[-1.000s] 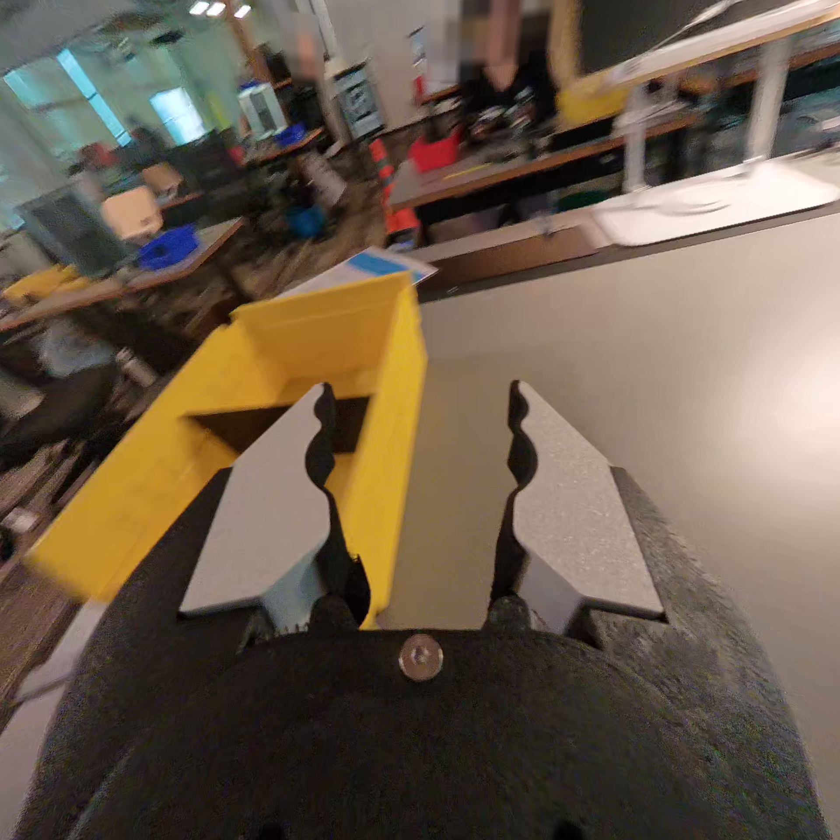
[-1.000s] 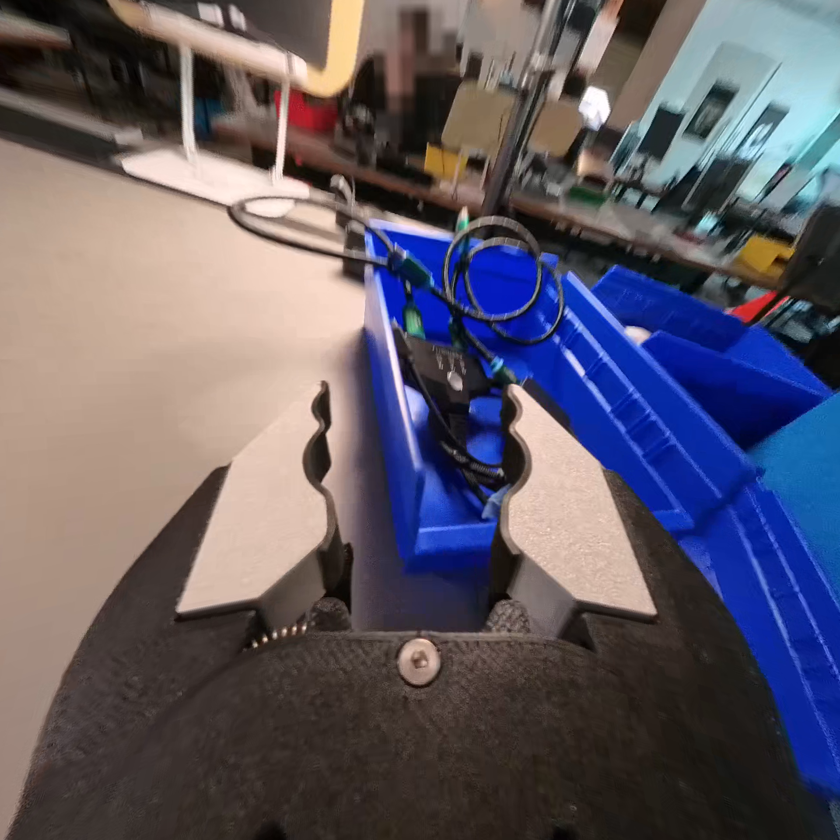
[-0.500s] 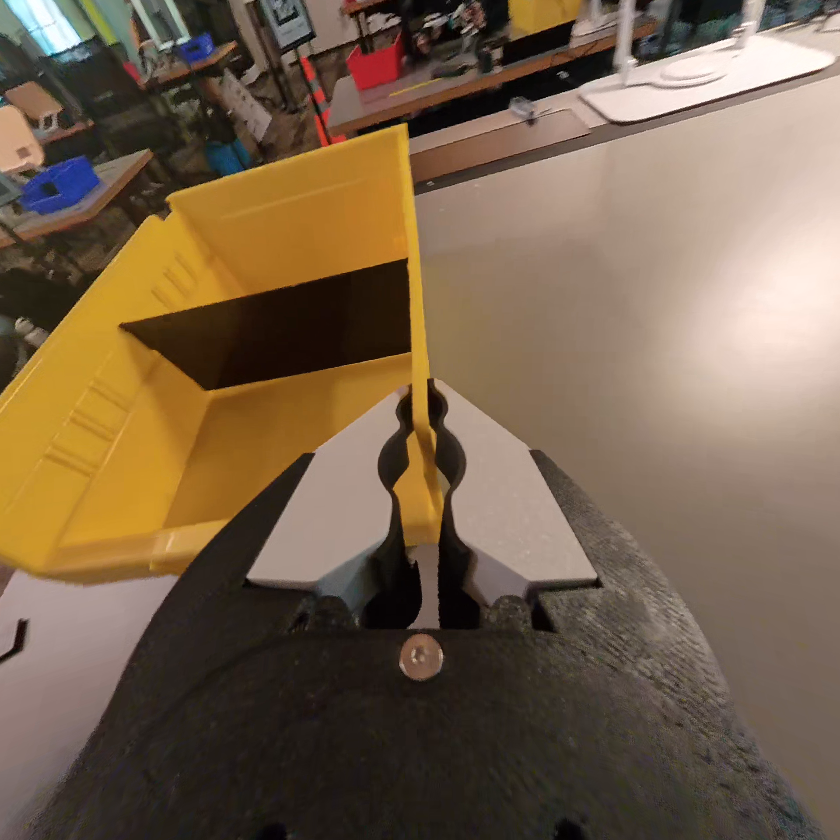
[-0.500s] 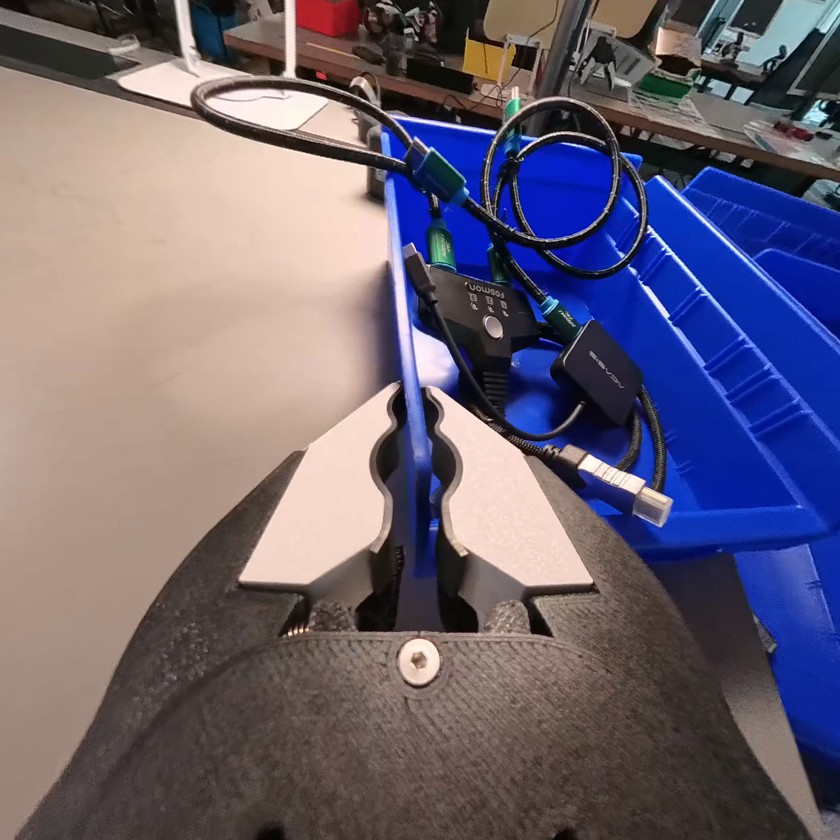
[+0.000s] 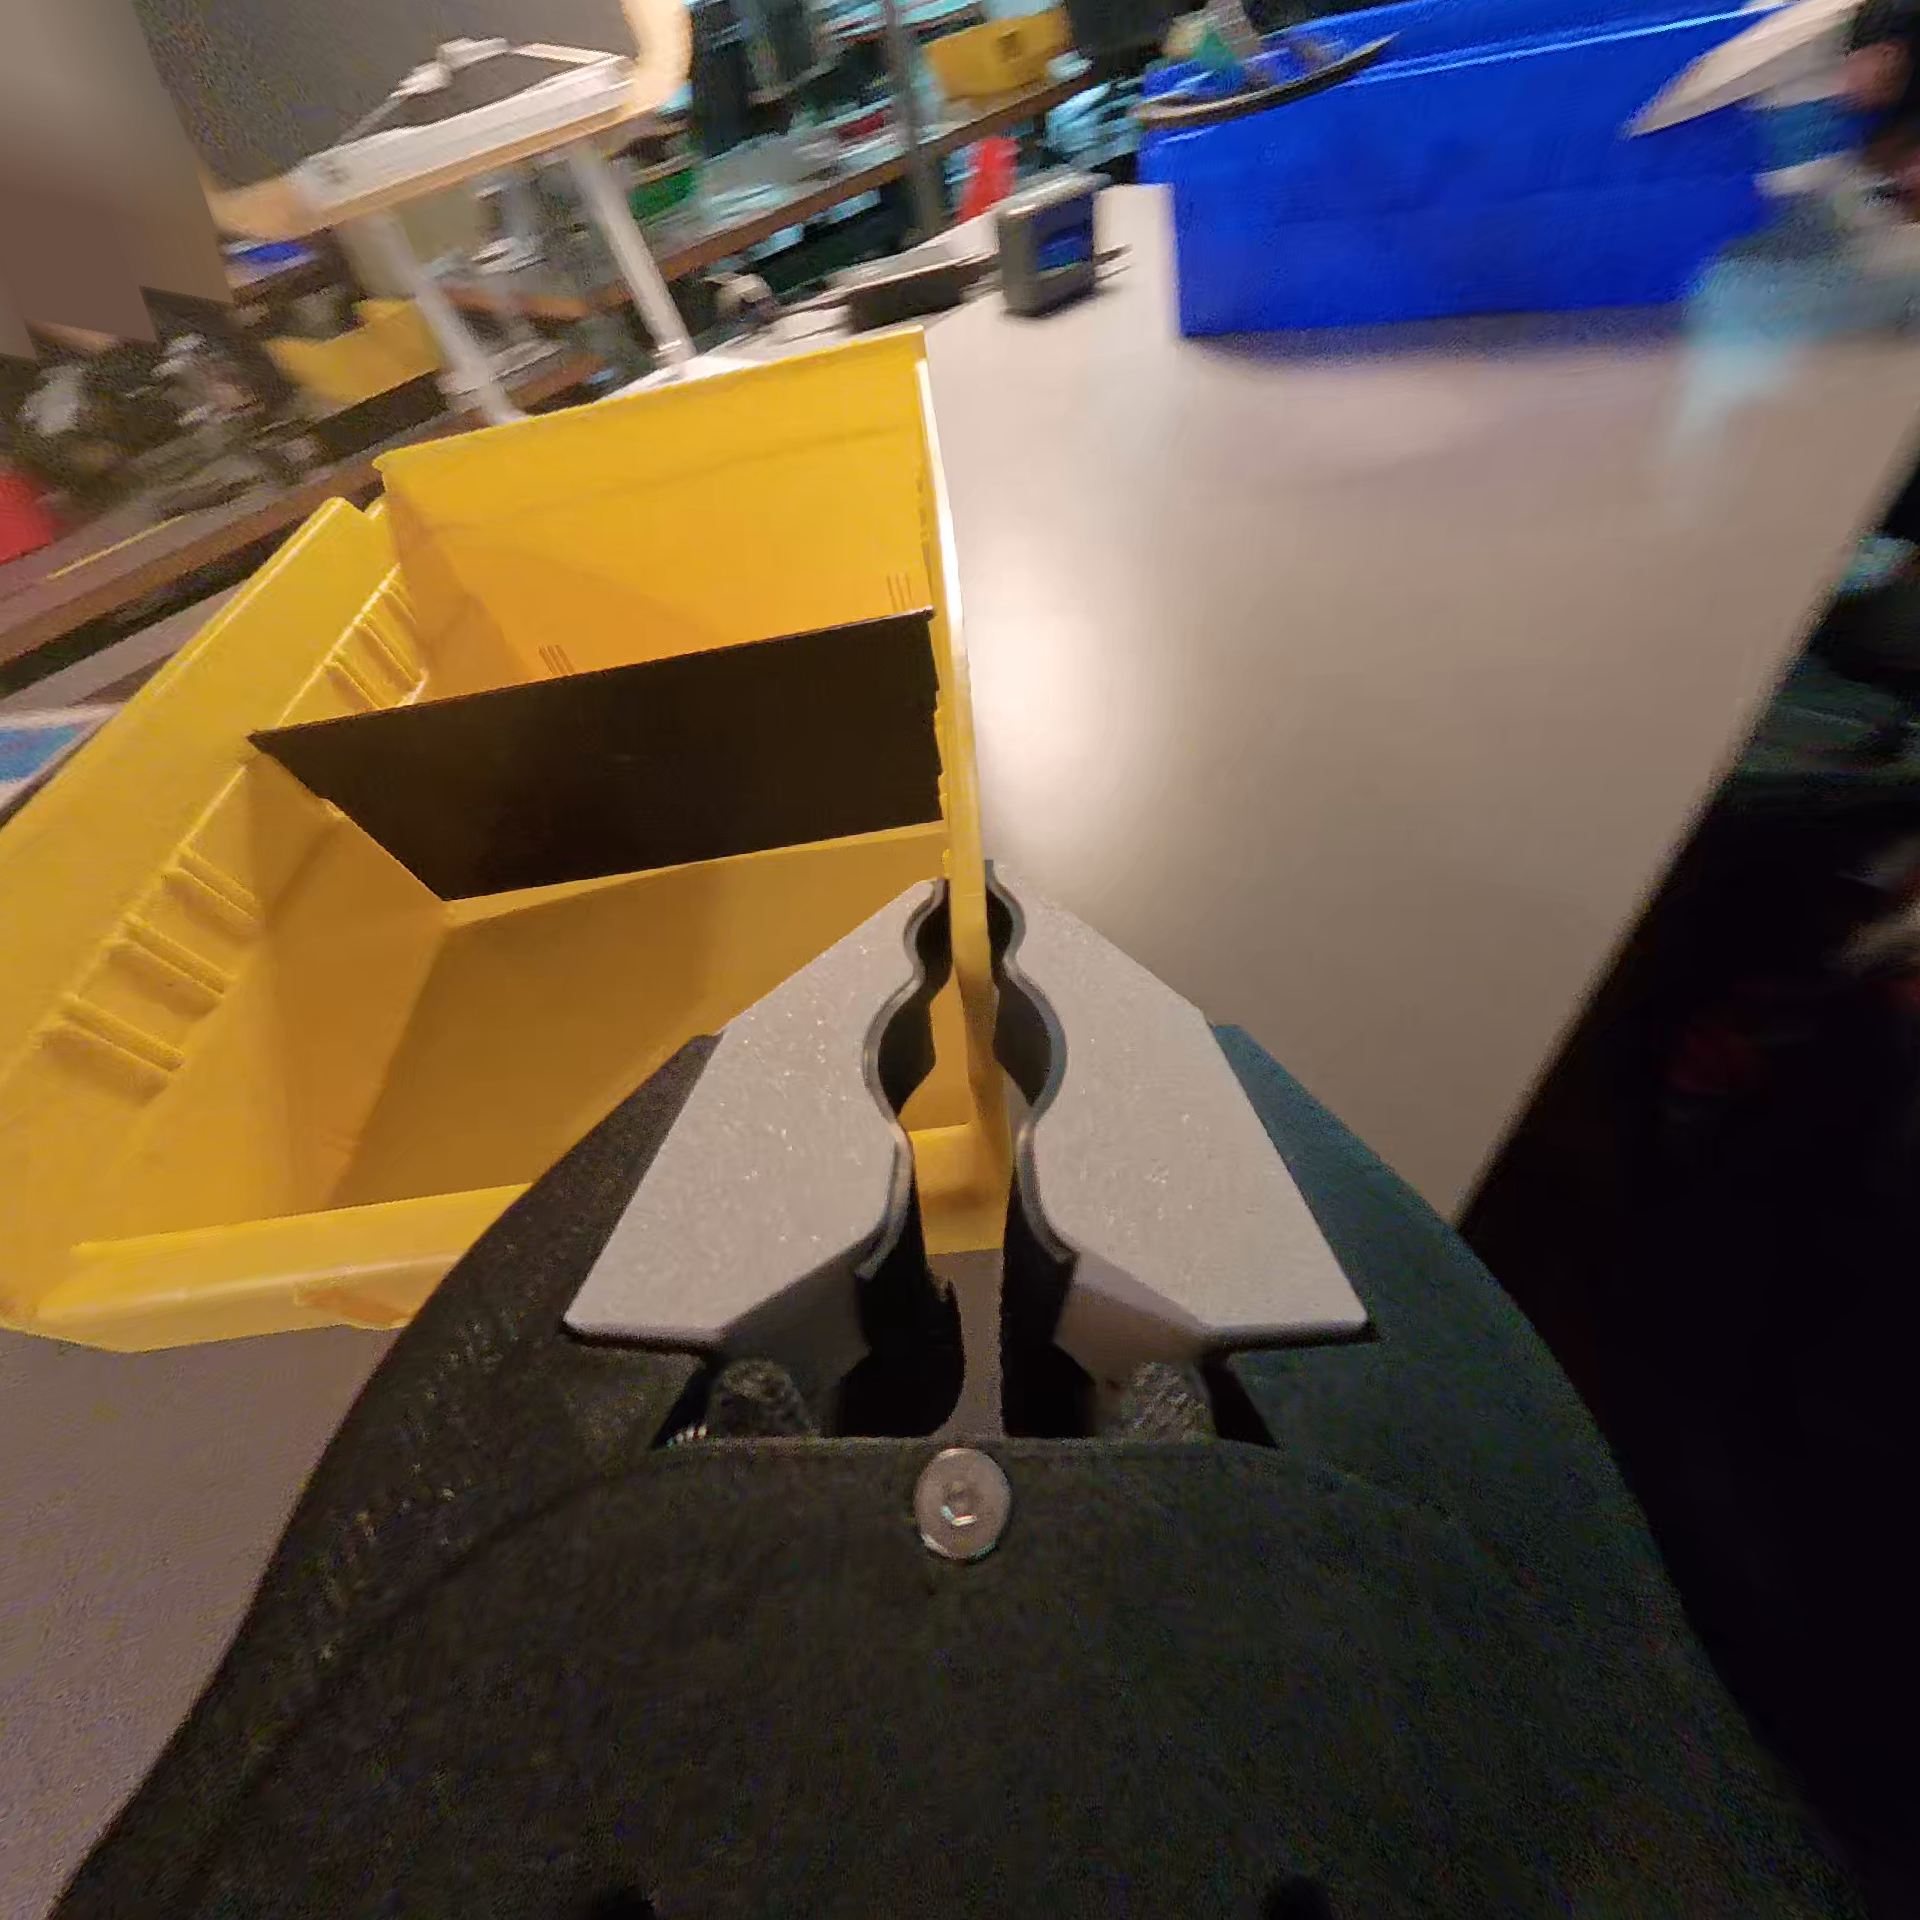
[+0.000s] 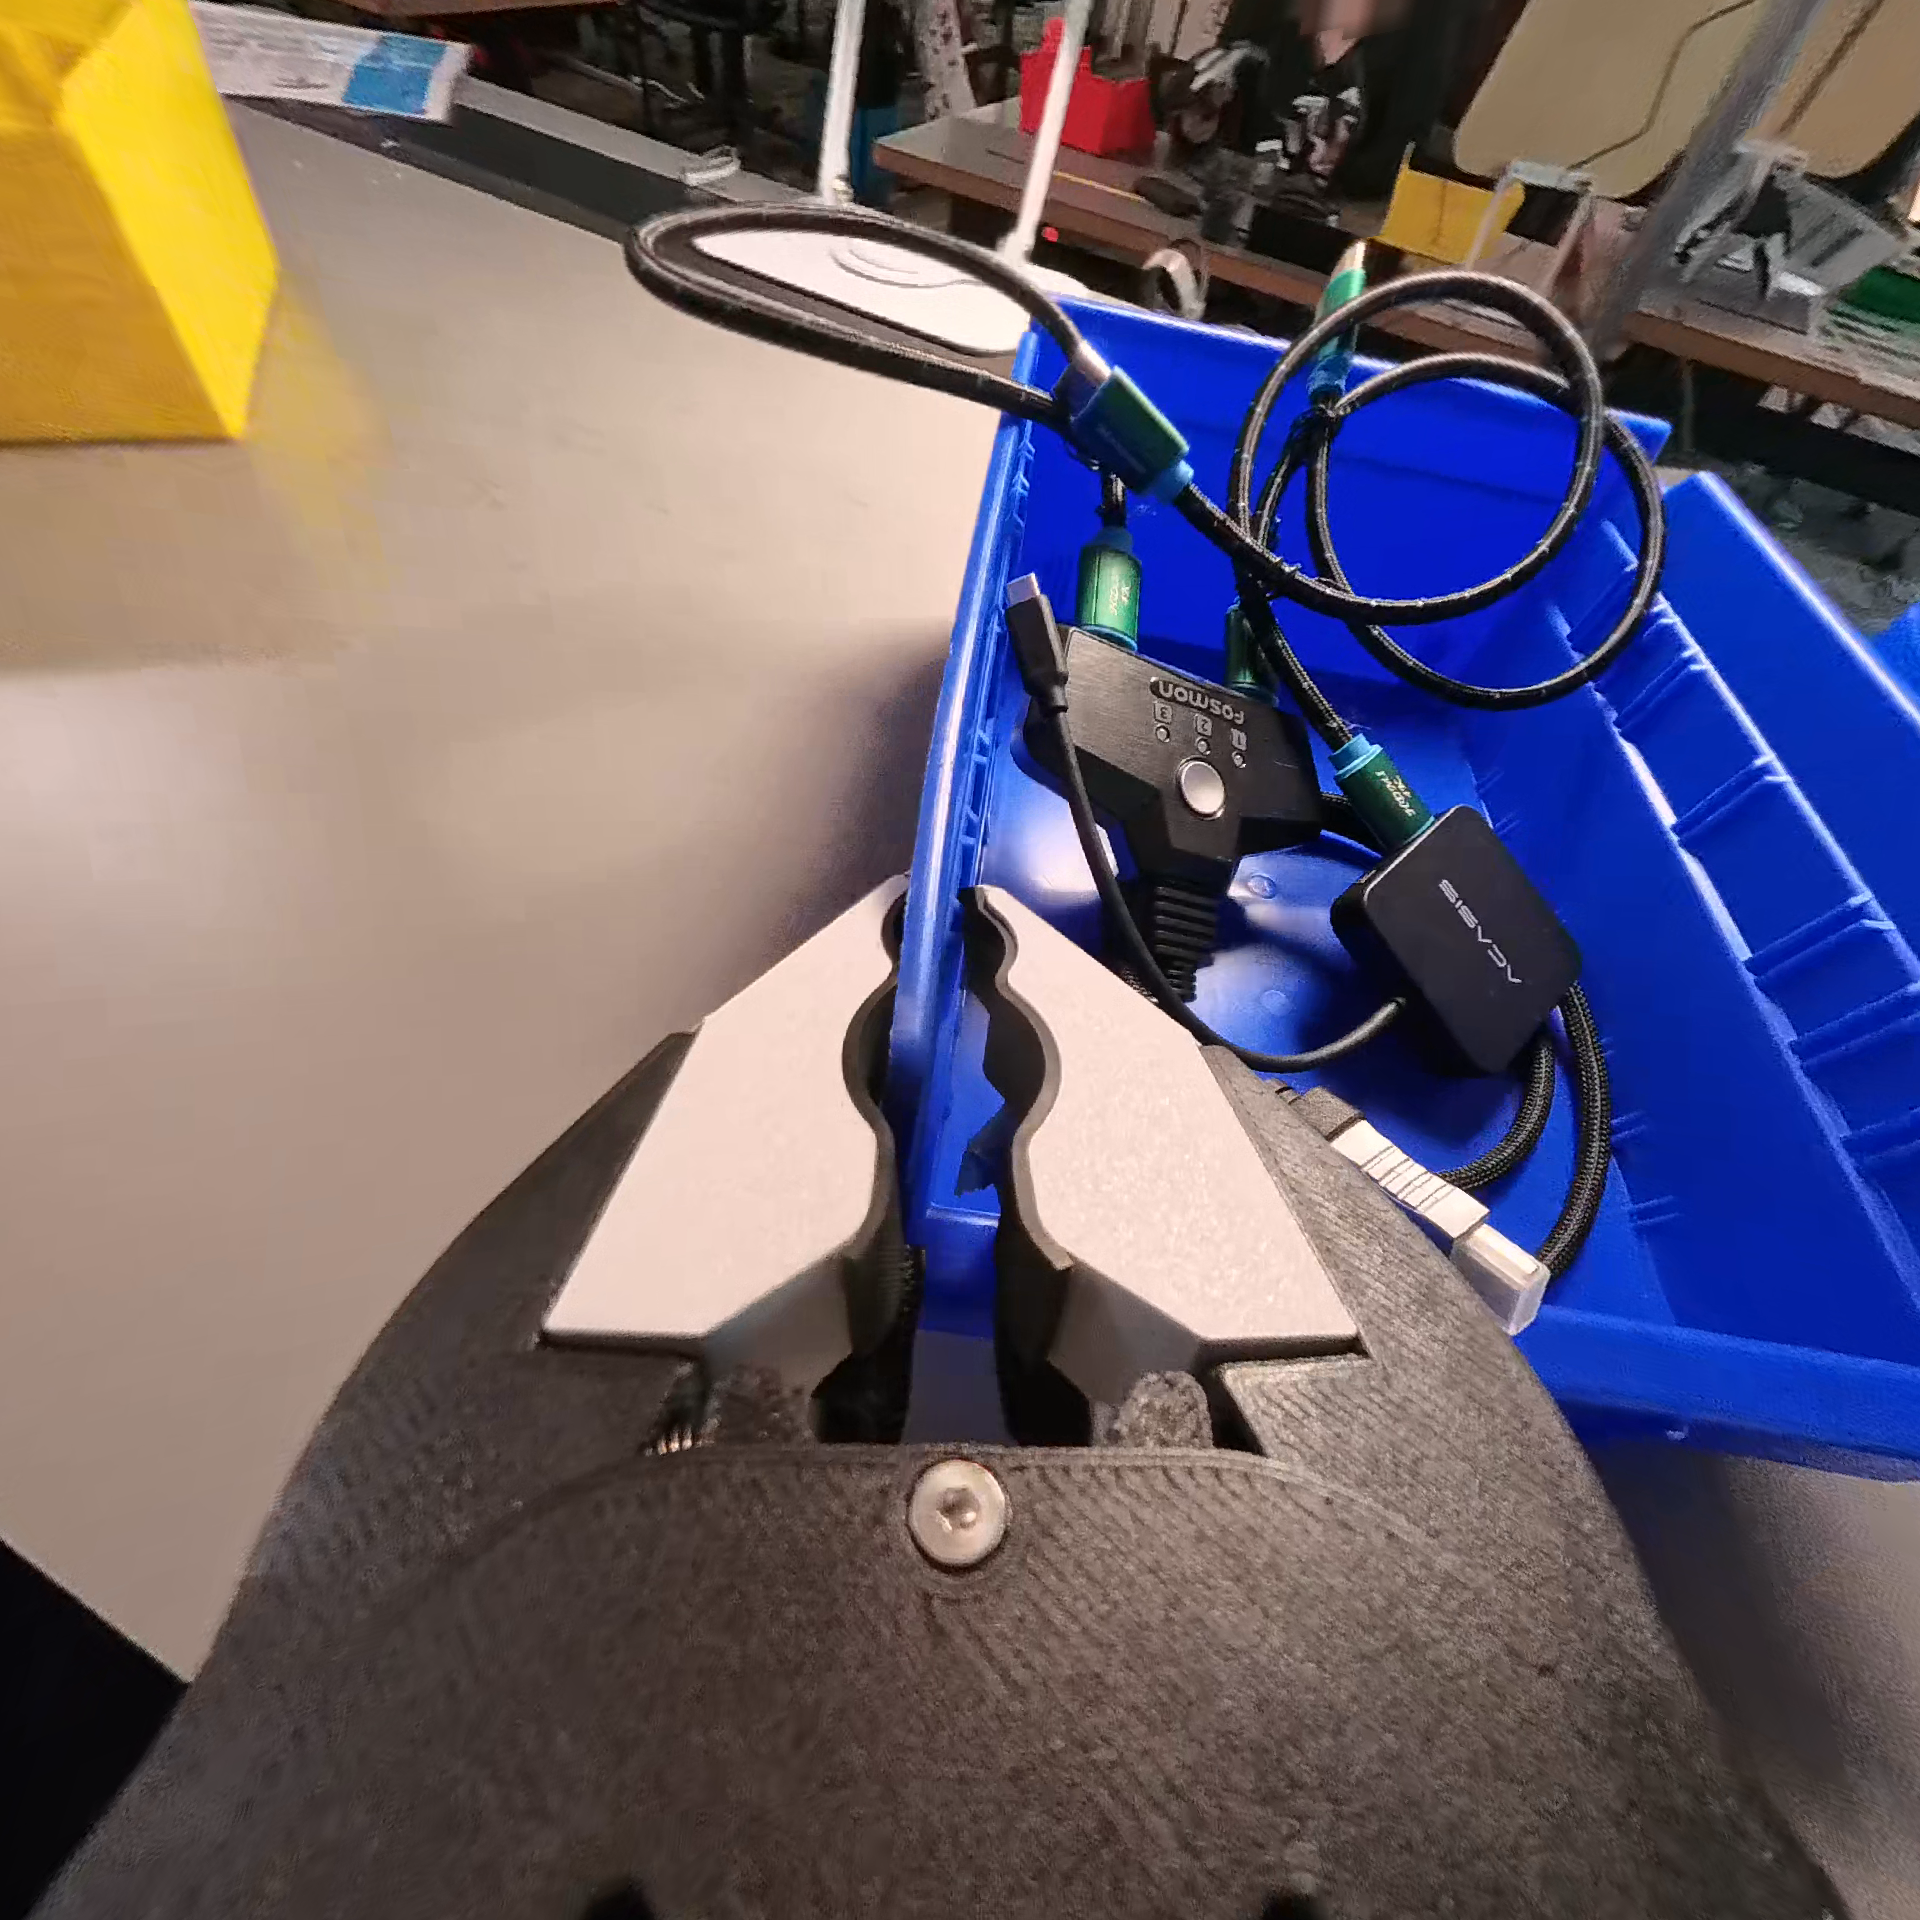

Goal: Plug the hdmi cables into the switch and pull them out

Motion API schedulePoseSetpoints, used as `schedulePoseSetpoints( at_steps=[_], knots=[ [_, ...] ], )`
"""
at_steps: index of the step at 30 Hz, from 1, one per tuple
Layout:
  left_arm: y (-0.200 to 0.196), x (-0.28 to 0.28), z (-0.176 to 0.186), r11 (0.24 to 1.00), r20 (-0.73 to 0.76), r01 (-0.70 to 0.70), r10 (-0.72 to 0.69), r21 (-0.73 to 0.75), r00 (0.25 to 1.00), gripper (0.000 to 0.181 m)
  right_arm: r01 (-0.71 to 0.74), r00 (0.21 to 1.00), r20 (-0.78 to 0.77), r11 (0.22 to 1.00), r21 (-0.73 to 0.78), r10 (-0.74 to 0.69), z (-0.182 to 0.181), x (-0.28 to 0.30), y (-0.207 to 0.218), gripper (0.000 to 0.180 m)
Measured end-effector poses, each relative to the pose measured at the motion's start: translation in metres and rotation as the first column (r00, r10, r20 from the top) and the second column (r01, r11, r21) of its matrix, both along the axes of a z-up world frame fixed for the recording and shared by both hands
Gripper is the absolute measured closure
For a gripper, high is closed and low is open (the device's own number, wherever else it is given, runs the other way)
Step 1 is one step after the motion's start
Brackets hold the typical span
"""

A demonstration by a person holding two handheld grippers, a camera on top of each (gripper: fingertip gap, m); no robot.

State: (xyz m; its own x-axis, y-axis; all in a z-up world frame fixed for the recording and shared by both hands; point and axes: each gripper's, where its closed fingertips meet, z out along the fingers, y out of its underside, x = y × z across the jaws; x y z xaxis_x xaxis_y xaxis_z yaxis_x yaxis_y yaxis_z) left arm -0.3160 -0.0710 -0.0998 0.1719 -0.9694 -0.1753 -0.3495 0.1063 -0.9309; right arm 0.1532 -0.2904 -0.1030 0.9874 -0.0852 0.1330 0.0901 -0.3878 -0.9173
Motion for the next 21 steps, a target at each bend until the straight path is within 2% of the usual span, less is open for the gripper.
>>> schedulePoseSetpoints(
  at_steps=[4,10,16,21],
  knots=[
    [-0.046,-0.004,0.001,0.962,0.041,0.268,-0.266,-0.049,0.963,0.177,-0.085,0.996,0.002,0.996,0.004,0.085,0.000,-0.015,0.011,0.173],
    [-0.095,-0.020,0.002,0.802,0.119,0.569,-0.556,-0.184,0.822,0.177,-0.221,0.975,-0.022,0.975,-0.006,0.220,0.000,-0.040,0.035,0.171],
    [-0.124,-0.018,0.003,0.656,0.133,0.732,-0.721,-0.183,0.680,0.177,-0.397,0.918,-0.024,0.918,-0.007,0.396,-0.001,-0.074,0.069,0.171],
    [-0.132,-0.008,0.003,0.581,0.113,0.787,-0.784,-0.208,0.610,0.177,-0.536,0.844,-0.024,0.844,-0.011,0.536,-0.001,-0.107,0.107,0.171]
  ],
)
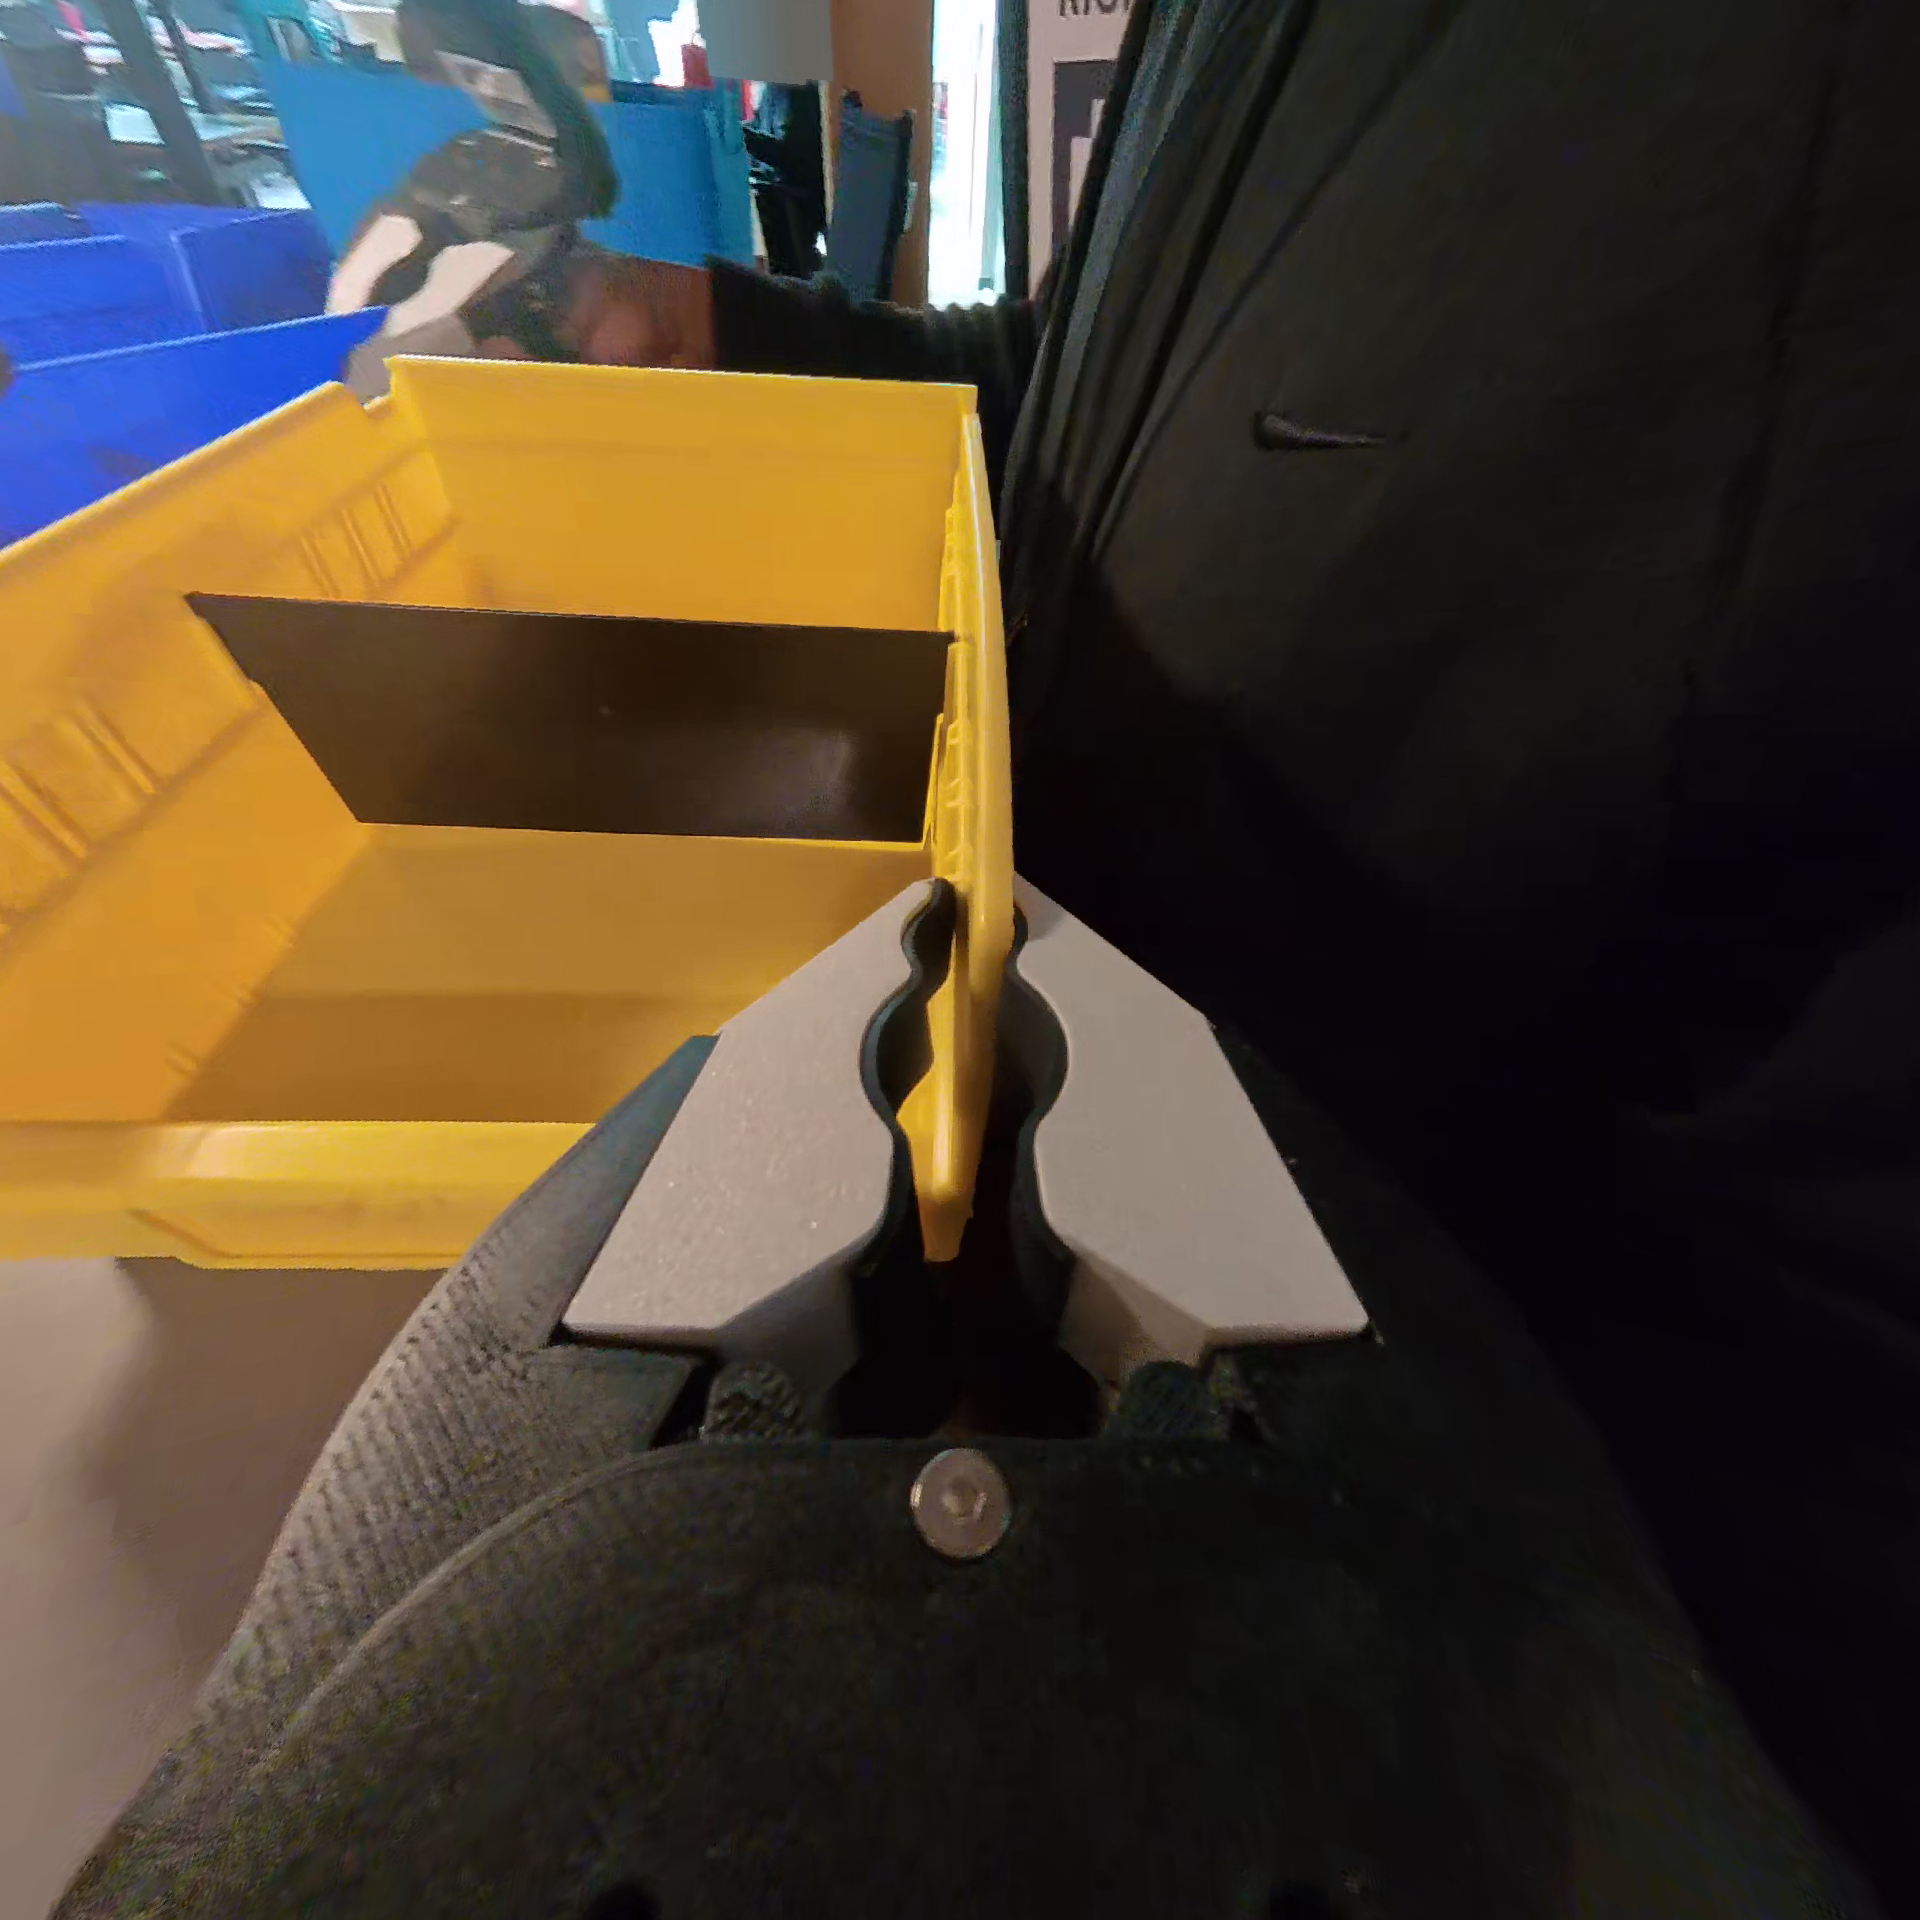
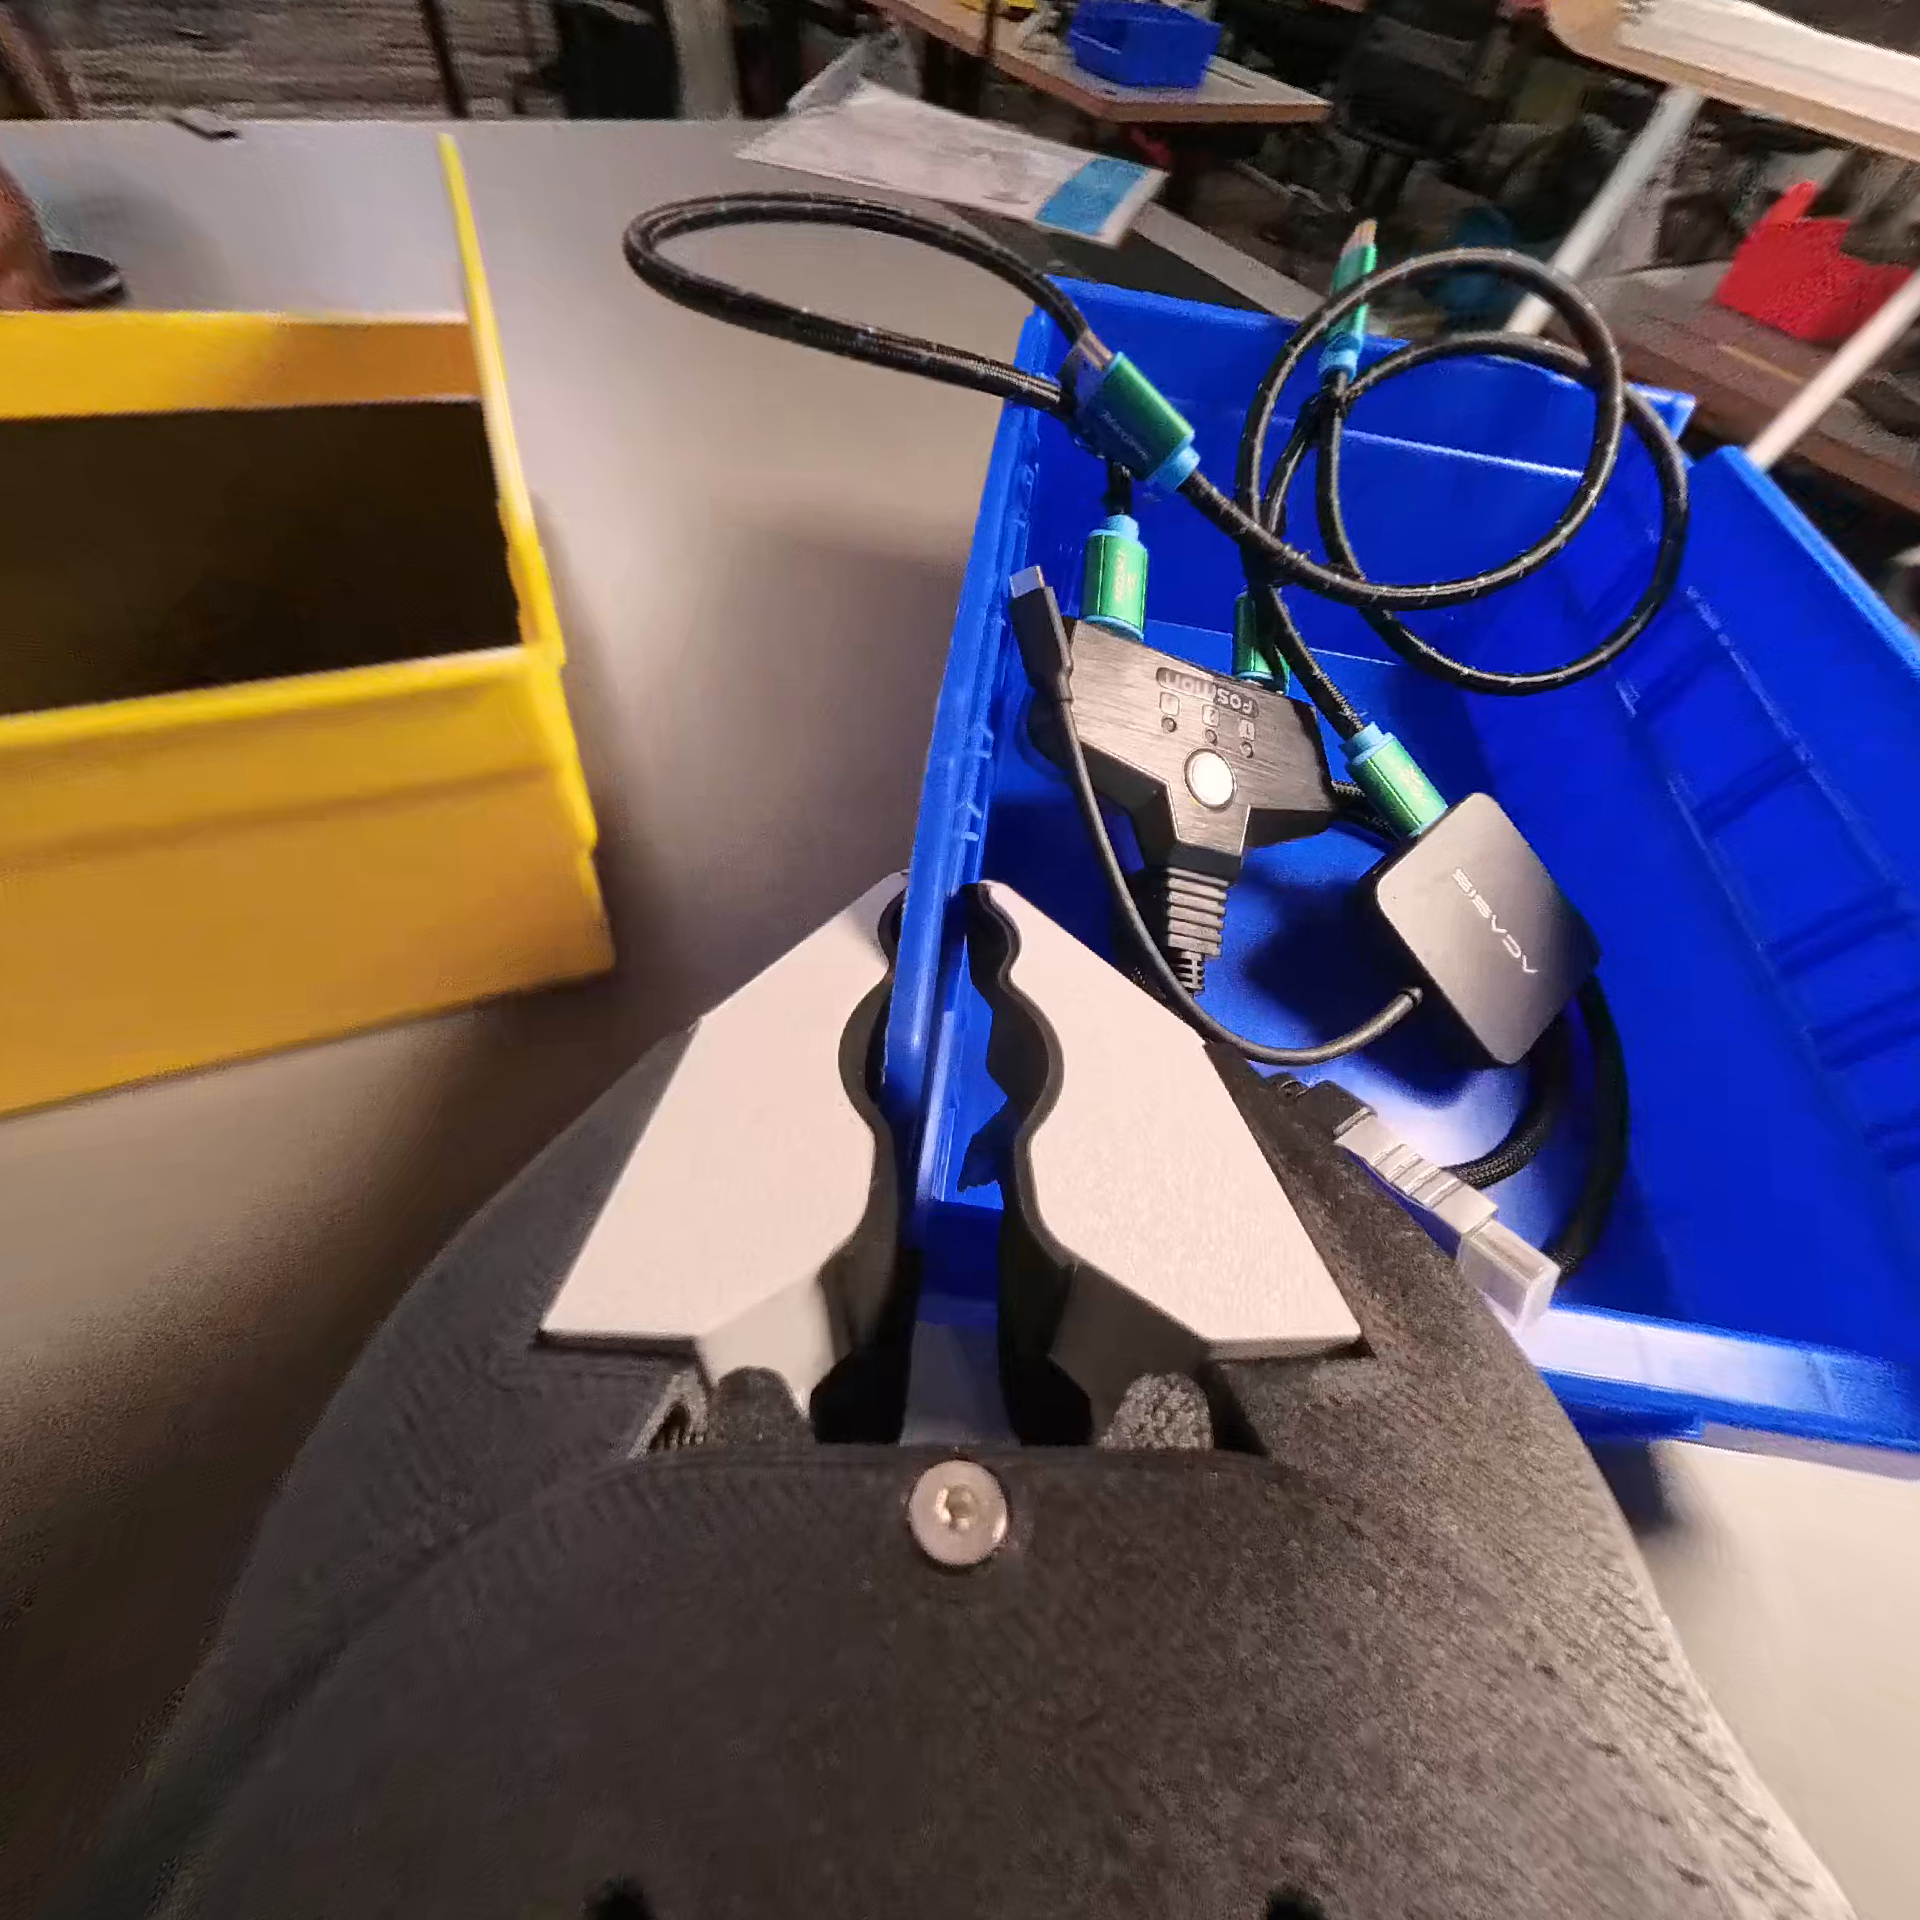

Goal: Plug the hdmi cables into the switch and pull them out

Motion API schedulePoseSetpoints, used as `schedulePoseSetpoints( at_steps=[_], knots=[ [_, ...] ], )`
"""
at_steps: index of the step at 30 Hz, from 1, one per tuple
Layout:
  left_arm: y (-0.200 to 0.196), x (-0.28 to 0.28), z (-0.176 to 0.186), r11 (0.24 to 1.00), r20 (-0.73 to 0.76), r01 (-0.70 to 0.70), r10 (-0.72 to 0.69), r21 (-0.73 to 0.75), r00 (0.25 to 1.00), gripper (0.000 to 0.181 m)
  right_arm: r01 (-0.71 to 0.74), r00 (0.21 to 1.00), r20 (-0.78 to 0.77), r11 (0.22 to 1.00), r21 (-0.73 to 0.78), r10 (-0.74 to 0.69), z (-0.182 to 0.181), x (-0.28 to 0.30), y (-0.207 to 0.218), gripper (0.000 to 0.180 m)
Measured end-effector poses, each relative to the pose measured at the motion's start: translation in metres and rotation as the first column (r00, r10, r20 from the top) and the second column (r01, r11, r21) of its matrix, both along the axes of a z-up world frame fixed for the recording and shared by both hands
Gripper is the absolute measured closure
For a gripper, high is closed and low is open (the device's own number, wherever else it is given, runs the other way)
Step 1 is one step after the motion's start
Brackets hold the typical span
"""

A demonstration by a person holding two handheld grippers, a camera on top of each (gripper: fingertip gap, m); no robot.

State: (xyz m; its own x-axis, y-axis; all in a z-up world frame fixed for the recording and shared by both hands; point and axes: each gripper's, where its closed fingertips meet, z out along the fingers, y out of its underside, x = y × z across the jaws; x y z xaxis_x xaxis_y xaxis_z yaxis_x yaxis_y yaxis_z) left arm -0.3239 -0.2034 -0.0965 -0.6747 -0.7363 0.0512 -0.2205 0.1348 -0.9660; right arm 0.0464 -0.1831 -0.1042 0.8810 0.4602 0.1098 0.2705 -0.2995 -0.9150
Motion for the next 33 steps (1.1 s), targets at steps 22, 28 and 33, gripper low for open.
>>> schedulePoseSetpoints(
  at_steps=[22,28,33],
  knots=[
    [0.048,0.022,0.088,0.905,0.112,-0.394,0.413,-0.160,0.904,0.133,-0.096,0.972,-0.209,0.994,0.056,0.106,0.093,-0.004,0.029,0.131],
    [0.212,0.076,0.102,0.489,-0.195,-0.828,0.815,-0.274,0.546,0.127,0.094,0.921,-0.358,0.980,-0.177,-0.153,0.046,-0.028,-0.053,0.096],
    [0.293,0.152,0.049,0.480,-0.453,-0.875,0.766,-0.069,0.456,0.117,0.171,0.889,-0.374,0.949,-0.266,-0.265,0.016,-0.061,-0.085,0.084]
  ],
)
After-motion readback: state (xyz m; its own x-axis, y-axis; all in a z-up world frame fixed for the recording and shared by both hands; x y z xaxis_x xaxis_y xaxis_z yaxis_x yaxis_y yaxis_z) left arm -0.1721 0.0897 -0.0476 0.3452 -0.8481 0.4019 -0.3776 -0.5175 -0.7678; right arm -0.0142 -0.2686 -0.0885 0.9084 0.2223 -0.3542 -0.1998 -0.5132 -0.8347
